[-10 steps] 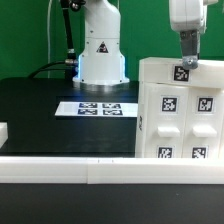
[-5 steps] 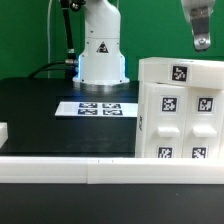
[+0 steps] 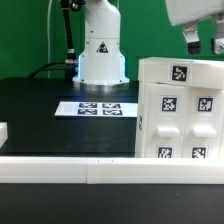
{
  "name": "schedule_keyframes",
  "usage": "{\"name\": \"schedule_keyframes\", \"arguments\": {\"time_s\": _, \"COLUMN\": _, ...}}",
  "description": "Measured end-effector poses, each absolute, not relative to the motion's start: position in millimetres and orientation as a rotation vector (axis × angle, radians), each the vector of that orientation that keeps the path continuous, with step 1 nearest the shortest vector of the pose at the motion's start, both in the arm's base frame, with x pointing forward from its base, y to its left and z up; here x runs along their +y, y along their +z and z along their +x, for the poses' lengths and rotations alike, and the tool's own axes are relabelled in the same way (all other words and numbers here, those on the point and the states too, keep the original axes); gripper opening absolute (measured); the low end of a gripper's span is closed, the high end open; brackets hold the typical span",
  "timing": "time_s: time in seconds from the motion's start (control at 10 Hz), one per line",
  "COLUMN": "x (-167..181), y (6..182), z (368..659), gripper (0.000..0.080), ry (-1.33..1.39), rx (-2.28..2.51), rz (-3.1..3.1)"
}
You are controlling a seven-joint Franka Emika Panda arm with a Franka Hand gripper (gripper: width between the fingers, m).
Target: Assemble cabinet
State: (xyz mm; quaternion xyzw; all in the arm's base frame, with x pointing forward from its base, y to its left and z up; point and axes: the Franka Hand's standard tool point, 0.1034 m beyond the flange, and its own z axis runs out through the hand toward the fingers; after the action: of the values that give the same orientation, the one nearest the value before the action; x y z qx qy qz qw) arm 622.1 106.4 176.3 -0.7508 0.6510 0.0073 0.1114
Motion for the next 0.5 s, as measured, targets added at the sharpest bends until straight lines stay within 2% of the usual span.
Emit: {"name": "schedule_keyframes", "arguments": {"time_s": 0.5, "x": 102.3, "y": 177.6, "z": 625.3, "gripper": 0.0797, "ry": -0.051, "rx": 1.345, "rz": -2.592}}
